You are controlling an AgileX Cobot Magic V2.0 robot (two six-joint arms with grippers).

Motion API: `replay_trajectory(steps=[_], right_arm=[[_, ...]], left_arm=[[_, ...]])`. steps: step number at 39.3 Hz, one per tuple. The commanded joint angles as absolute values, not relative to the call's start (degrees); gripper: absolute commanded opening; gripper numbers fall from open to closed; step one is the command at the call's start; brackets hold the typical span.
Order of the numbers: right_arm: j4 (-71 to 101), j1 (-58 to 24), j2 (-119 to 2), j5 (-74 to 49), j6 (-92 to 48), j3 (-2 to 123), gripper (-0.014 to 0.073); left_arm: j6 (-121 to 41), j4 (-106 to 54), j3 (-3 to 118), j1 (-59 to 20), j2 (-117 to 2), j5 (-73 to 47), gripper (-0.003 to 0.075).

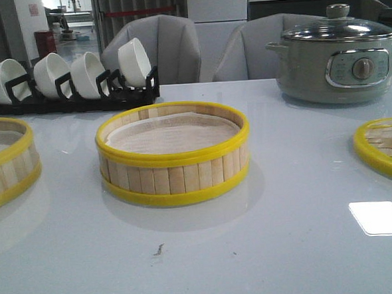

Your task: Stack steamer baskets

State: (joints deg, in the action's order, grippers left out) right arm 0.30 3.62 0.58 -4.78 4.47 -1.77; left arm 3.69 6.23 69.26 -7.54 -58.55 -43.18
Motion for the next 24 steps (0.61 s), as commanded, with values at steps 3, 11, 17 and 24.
replay_trajectory(steps=[3,11,17,24], right_arm=[[0.4,3.5,1.8,0.0,4.5,-0.9,0.0068],[0.4,3.5,1.8,0.0,4.5,-0.9,0.0068],[0.4,3.5,1.8,0.0,4.5,-0.9,0.0068],[0.4,3.5,1.8,0.0,4.5,-0.9,0.0068]], left_arm=[[3.5,6.9,71.6,-7.8,-58.5,-40.0,0.0109],[3.5,7.7,71.6,-7.8,-58.7,-39.1,0.0109],[3.5,7.7,71.6,-7.8,-58.7,-39.1,0.0109],[3.5,7.7,71.6,-7.8,-58.7,-37.3,0.0109]])
